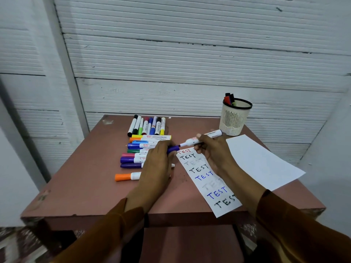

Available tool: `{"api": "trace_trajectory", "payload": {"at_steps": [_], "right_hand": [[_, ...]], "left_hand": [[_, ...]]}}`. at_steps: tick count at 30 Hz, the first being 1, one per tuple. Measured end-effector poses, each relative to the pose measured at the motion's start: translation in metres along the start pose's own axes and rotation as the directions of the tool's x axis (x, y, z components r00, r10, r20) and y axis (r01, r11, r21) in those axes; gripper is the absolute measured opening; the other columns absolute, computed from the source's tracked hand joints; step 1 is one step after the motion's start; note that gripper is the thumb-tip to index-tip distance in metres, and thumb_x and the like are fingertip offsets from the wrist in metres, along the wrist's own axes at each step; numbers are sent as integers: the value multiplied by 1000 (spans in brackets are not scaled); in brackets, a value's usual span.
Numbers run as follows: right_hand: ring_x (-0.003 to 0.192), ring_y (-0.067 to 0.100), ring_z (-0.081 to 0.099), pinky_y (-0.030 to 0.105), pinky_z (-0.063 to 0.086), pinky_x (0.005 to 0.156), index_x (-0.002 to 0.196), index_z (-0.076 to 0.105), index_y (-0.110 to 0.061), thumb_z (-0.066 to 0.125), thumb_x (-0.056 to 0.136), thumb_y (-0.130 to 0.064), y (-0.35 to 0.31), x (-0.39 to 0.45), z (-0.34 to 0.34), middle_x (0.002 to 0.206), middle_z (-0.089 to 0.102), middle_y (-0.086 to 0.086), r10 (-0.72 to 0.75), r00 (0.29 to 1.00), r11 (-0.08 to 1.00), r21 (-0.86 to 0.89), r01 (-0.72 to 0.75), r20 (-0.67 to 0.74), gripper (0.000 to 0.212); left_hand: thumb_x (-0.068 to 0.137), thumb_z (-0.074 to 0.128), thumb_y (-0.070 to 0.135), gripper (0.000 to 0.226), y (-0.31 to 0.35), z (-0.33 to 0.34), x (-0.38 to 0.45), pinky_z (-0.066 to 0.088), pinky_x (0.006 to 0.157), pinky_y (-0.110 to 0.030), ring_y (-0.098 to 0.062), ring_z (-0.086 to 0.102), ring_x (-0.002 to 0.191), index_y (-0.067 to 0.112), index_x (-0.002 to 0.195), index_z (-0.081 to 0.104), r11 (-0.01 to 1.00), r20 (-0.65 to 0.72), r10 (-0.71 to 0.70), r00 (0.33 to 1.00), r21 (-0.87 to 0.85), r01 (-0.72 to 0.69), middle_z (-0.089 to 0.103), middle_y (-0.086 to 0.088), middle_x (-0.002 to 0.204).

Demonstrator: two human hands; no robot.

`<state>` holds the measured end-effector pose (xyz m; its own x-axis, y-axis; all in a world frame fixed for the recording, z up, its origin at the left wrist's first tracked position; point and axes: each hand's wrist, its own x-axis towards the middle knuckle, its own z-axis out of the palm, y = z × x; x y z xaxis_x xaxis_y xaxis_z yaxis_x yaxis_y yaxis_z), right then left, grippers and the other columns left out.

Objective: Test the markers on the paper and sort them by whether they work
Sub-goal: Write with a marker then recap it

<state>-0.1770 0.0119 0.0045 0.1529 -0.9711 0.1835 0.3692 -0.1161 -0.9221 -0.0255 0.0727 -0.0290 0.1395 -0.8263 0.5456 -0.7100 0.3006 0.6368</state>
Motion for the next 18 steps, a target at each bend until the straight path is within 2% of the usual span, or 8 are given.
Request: {"api": "trace_trajectory", "payload": {"at_steps": [1, 3, 5, 8, 11, 13, 15, 18], "right_hand": [[47, 18, 53, 23, 44, 45, 85, 46, -1, 55, 87, 4, 1, 0, 1, 71, 66, 22, 1, 1000, 1000, -9, -1, -1, 11], [48, 18, 56, 24, 46, 46, 102, 38, -4, 57, 86, 4, 3, -1, 1, 69, 66, 19, -1, 1000, 1000, 11, 2, -14, 26], [49, 20, 59, 25, 49, 48, 101, 31, -12, 57, 86, 6, 3, -4, 2, 65, 66, 13, -1, 999, 999, 47, 2, -36, 36], [53, 22, 63, 27, 54, 53, 105, 33, -17, 57, 85, 5, 5, -9, 1, 70, 65, 14, 1, 1000, 1000, 26, -1, 10, 38], [61, 22, 66, 27, 56, 59, 101, 40, -12, 55, 86, 3, 6, -11, -2, 78, 63, 16, 17, 993, 1000, -5, -16, 118, 25], [67, 17, 64, 27, 54, 64, 94, 47, -9, 58, 85, 0, 5, -10, -7, 81, 62, 10, 7, 982, 991, -131, 18, 187, 17], [70, 7, 60, 20, 49, 67, 89, 55, -9, 66, 82, -4, 4, -9, -13, 82, 62, 0, -64, 970, 901, -405, 158, 236, 14], [80, -5, 55, 6, 38, 69, 90, 64, -11, 70, 82, -15, 7, -12, -13, 90, 62, -6, -286, 876, 538, -692, 482, 388, 11]], "left_hand": [[95, 46, 23, 25, -1, 1, 0, 44, 84, -30, -17, 52, 99, 13, 117, 53, 1000, 3, -3, 1000, 1, 3, 59, -5, 112], [96, 46, 24, 25, -2, 2, 2, 41, 84, -27, -16, 51, 99, 13, 118, 53, 1000, 8, -12, 1000, 13, 12, 59, -5, 112], [96, 45, 25, 27, -3, 2, 3, 39, 84, -25, -16, 51, 101, 14, 119, 53, 999, 16, -48, 999, 11, 48, 60, -4, 113], [96, 43, 26, 26, -2, 1, 3, 42, 80, -28, -18, 53, 96, 15, 117, 55, 1000, 12, -27, 1000, -5, 27, 62, -4, 106], [97, 41, 25, 21, -1, -2, 1, 41, 70, -31, -20, 53, 86, 17, 106, 58, 999, -46, 31, 998, 29, -29, 62, 0, 92], [99, 36, 26, 20, -2, -4, 1, 34, 61, -26, -17, 49, 79, 20, 96, 55, 999, -109, -27, 994, 17, 29, 55, 6, 79], [99, 33, 29, 23, -4, -5, 3, 30, 55, -26, -18, 48, 72, 21, 88, 50, 998, -169, -63, 984, 10, 66, 50, 7, 70], [99, 30, 30, 27, -3, -4, 4, 37, 56, -33, -21, 51, 68, 13, 90, 49, 992, -174, -116, 978, 19, 122, 51, 0, 68]]}}
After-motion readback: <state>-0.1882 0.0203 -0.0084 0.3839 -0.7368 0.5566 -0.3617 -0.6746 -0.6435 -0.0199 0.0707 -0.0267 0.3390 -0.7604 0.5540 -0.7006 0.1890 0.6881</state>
